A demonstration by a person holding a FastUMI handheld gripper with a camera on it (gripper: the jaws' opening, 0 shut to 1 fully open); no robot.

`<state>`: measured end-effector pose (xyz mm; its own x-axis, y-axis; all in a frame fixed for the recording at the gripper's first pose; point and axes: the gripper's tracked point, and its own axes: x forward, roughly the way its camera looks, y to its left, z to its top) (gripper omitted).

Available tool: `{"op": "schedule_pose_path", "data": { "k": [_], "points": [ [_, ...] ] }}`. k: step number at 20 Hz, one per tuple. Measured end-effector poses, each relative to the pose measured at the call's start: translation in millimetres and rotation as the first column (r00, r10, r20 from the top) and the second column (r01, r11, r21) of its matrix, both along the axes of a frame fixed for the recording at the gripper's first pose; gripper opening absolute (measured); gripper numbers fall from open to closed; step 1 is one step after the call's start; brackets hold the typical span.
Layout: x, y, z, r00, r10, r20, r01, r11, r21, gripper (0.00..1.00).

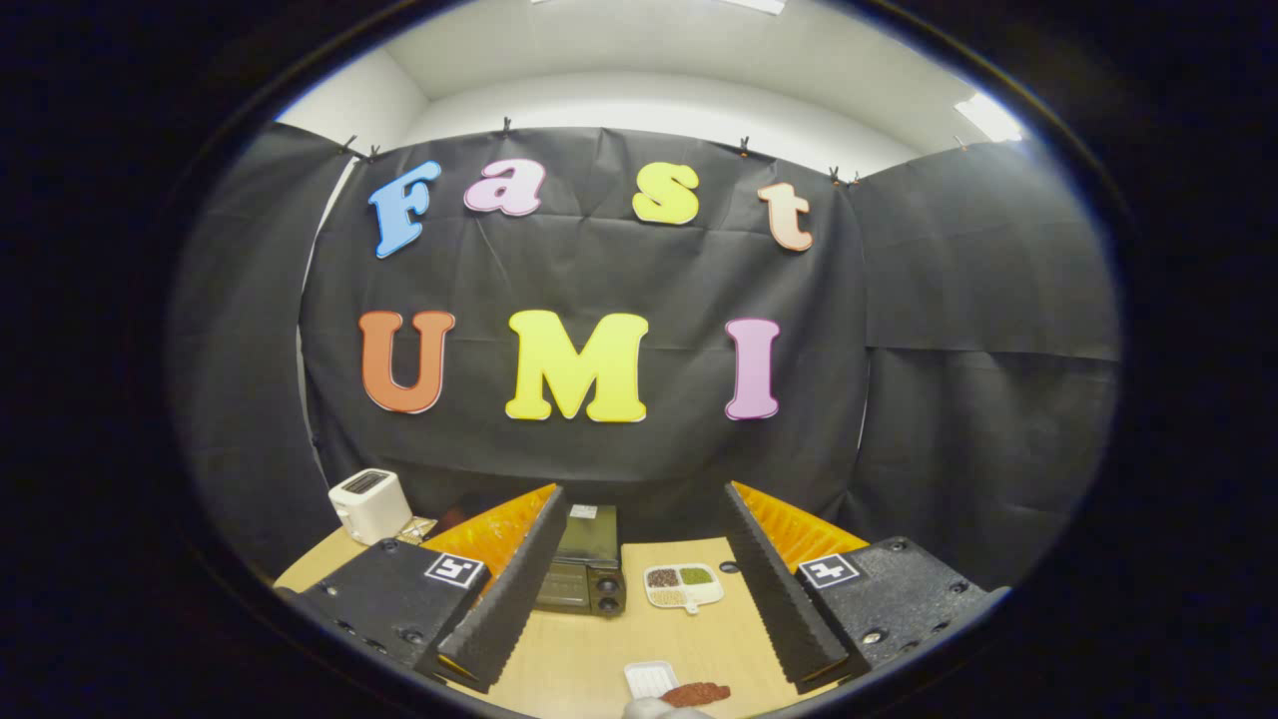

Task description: Open the toaster oven, put the food inside, and close the toaster oven door.

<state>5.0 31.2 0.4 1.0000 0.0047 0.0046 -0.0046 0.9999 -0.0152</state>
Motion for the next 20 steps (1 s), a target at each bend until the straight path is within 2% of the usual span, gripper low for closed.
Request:
{"op": "schedule_pose_path", "data": {
  "k": [5, 10, 16, 20],
  "points": [
    [12, 18, -8, 1.0, 0.002, -0.008, -0.002, 1.0, 0.0, 0.99],
    [47, 50, -30, 0.999, 0.009, -0.033, -0.009, 1.0, -0.004, 0.99],
    [115, 110, -74, 0.997, 0.042, -0.072, -0.042, 0.999, -0.002, 0.99],
    [165, 153, -130, 0.987, 0.065, -0.145, -0.067, 0.998, -0.011, 0.99]
  ]
}}
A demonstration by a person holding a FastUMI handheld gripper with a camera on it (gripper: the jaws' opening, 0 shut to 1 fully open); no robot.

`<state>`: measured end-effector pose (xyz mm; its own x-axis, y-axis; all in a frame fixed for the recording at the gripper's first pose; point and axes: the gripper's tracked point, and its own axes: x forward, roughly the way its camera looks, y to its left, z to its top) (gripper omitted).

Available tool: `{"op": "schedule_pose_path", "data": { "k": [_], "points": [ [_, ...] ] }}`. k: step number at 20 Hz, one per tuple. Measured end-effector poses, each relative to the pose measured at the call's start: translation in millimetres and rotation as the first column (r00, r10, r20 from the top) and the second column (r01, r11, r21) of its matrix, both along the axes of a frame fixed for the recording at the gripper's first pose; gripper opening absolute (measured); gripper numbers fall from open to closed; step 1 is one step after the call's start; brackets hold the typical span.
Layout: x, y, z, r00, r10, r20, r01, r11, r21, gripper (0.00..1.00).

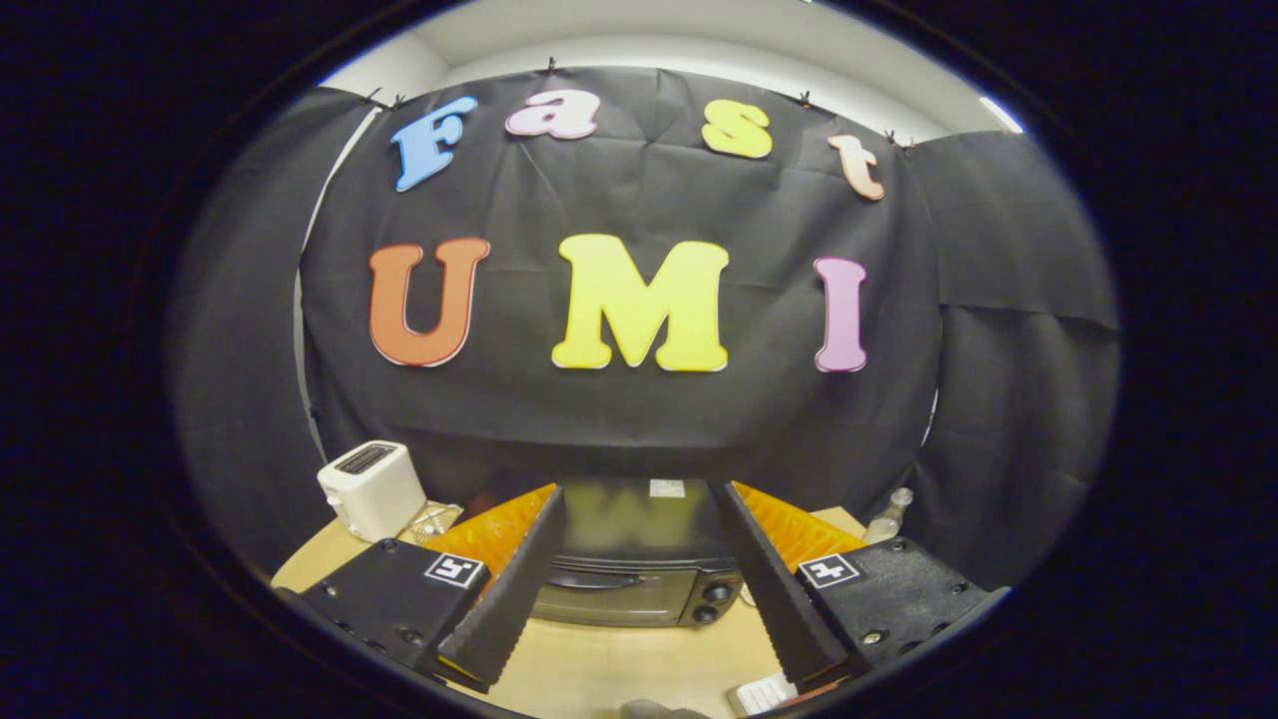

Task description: Open the toaster oven, put the food inside, and close the toaster oven door.

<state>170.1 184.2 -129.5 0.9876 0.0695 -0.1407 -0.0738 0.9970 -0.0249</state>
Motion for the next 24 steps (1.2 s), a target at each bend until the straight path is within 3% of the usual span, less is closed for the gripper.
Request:
{"op": "schedule_pose_path", "data": {
  "k": [5, 11, 24],
  "points": [
    [47, 28, -65, 0.994, 0.007, -0.11, -0.005, 1.0, 0.025, 0.99],
    [78, 46, -102, 0.986, 0.011, -0.165, -0.01, 1.0, 0.003, 1.0],
    [48, 41, -122, 0.98, -0.01, -0.199, 0.011, 1.0, 0.003, 1.0]
  ]
}}
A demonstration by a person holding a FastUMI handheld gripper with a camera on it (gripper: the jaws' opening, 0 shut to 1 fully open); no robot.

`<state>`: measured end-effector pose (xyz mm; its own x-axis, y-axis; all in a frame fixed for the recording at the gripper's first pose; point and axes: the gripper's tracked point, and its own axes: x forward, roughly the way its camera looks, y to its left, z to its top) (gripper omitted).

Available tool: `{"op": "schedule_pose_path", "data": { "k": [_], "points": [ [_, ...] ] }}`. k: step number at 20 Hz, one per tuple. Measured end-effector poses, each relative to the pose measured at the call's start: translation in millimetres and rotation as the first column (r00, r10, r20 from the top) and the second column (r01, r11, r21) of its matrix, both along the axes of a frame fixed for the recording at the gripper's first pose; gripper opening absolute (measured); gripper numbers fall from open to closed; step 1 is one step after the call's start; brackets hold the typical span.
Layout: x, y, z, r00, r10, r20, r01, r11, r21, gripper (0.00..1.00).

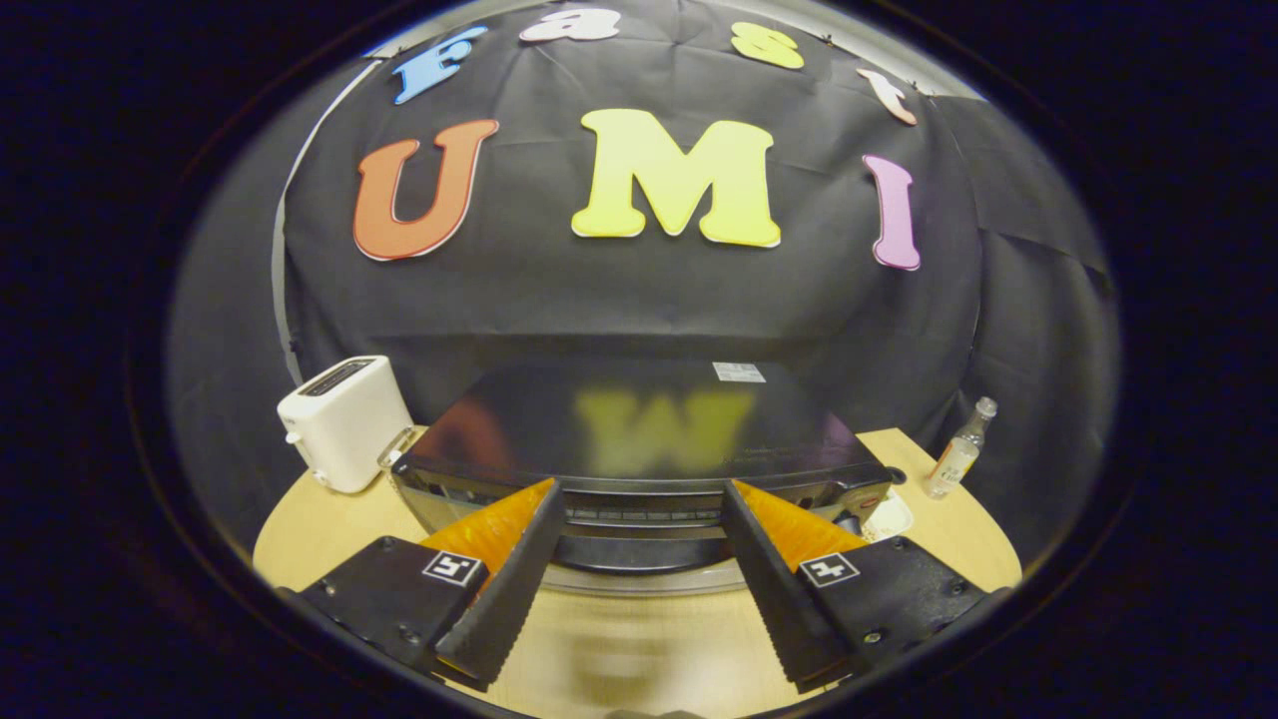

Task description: Open the toaster oven, put the food inside, and close the toaster oven door.

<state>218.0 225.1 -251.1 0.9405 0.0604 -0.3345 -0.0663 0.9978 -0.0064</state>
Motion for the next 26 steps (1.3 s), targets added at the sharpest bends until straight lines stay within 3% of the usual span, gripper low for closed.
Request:
{"op": "schedule_pose_path", "data": {
  "k": [13, 26],
  "points": [
    [-65, -6, -35, 0.997, 0.017, -0.072, -0.014, 0.999, 0.04, 1.0],
    [-105, -11, -126, 0.958, 0.03, -0.284, -0.026, 1.0, 0.016, 1.0]
  ]
}}
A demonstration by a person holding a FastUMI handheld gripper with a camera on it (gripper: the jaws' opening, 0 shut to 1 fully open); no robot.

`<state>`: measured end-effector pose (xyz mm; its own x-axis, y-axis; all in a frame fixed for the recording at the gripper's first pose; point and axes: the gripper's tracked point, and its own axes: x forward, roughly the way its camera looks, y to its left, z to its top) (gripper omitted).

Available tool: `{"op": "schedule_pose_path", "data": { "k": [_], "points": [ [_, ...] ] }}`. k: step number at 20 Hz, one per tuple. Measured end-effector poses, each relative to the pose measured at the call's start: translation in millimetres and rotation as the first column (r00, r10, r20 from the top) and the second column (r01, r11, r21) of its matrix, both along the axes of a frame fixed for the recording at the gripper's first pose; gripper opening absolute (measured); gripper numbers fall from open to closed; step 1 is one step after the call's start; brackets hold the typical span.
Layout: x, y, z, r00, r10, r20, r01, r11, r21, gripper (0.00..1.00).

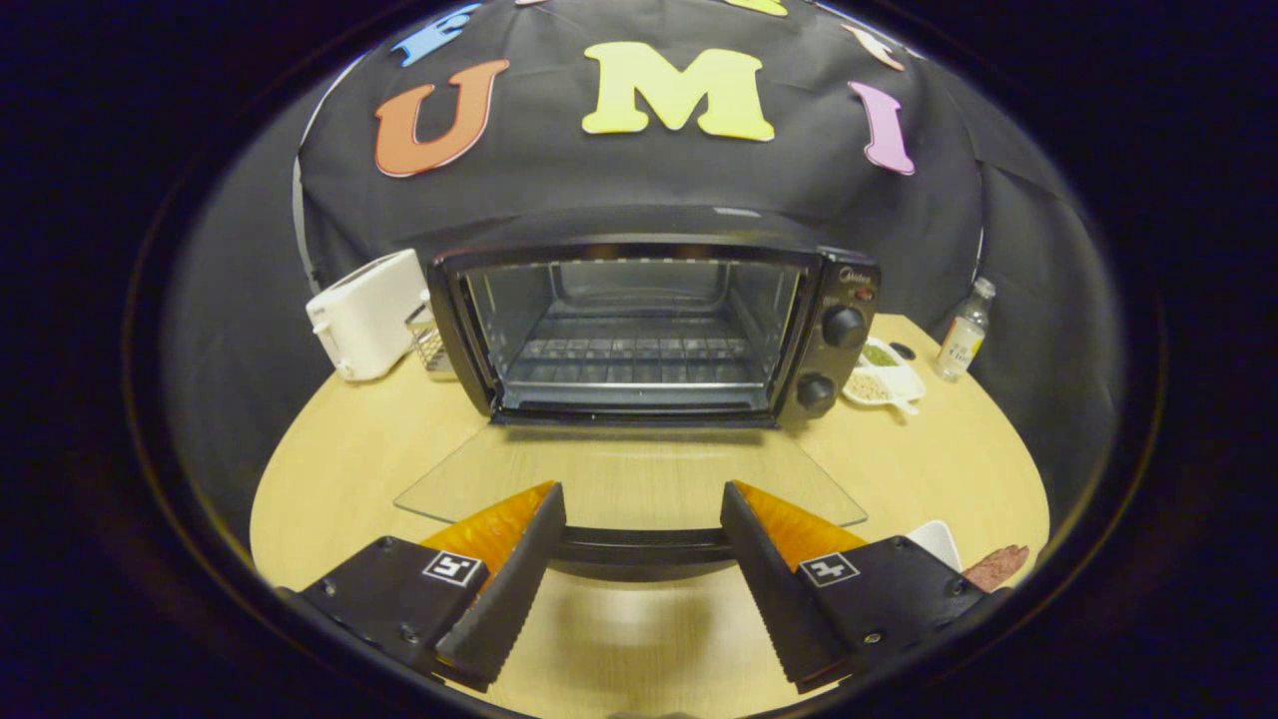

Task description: Open the toaster oven, put the food inside, and close the toaster oven door.

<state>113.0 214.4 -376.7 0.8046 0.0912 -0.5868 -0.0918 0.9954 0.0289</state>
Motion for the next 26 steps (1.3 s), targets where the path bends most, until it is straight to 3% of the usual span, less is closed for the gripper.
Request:
{"op": "schedule_pose_path", "data": {
  "k": [5, 13, 18, 22, 26],
  "points": [
    [-7, -3, -43, 0.997, 0.01, -0.072, -0.013, 0.999, -0.041, 1.0],
    [-5, -3, -42, 0.998, 0.038, -0.05, -0.041, 0.998, -0.056, 1.0],
    [-7, -14, -13, 0.997, 0.076, 0.009, -0.075, 0.993, -0.093, 1.0],
    [-3, -59, 27, 0.992, 0.091, 0.086, -0.079, 0.988, -0.136, 1.0],
    [0, -140, 53, 0.992, 0.065, 0.112, -0.048, 0.988, -0.149, 1.0]
  ]
}}
